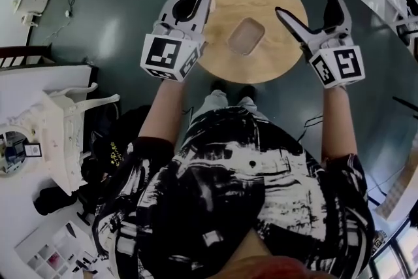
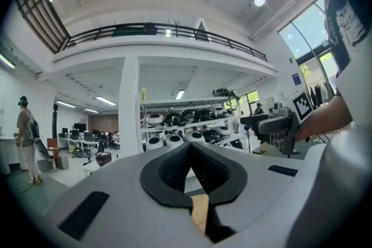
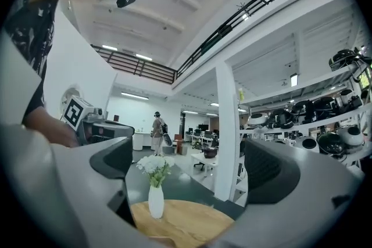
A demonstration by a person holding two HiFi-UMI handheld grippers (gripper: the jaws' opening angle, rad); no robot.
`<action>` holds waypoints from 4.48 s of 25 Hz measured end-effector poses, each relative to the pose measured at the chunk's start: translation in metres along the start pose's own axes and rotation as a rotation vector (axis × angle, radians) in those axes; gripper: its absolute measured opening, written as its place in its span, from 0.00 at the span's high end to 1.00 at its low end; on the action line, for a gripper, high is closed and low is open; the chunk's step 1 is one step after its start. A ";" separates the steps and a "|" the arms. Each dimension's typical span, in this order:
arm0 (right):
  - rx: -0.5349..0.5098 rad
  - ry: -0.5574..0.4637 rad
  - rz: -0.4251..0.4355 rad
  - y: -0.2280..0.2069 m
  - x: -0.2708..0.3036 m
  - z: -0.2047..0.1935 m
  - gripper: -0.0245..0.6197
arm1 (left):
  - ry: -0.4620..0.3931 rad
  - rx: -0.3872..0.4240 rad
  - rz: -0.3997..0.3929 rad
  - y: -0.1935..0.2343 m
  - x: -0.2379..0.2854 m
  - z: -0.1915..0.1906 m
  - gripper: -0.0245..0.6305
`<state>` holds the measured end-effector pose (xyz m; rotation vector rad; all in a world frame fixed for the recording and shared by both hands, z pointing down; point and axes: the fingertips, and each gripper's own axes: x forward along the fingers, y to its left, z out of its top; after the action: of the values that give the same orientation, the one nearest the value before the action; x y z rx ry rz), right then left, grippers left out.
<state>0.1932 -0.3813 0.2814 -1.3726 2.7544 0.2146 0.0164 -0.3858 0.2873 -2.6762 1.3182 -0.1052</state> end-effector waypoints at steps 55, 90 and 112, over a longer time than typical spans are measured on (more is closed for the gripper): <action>0.114 1.038 0.419 0.035 0.082 -0.424 0.34 | 0.042 -0.177 -0.031 0.086 -0.010 -0.088 0.96; 0.147 1.278 0.658 0.045 0.068 -0.464 0.93 | 0.056 -0.206 0.001 0.102 -0.005 -0.099 0.96; 0.132 1.086 0.534 0.022 0.077 -0.383 0.94 | -0.010 -0.159 -0.075 0.087 0.003 -0.056 0.96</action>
<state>0.1335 -0.4860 0.6536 -0.7726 3.8172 -0.9645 -0.0574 -0.4463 0.3280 -2.8545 1.2734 0.0051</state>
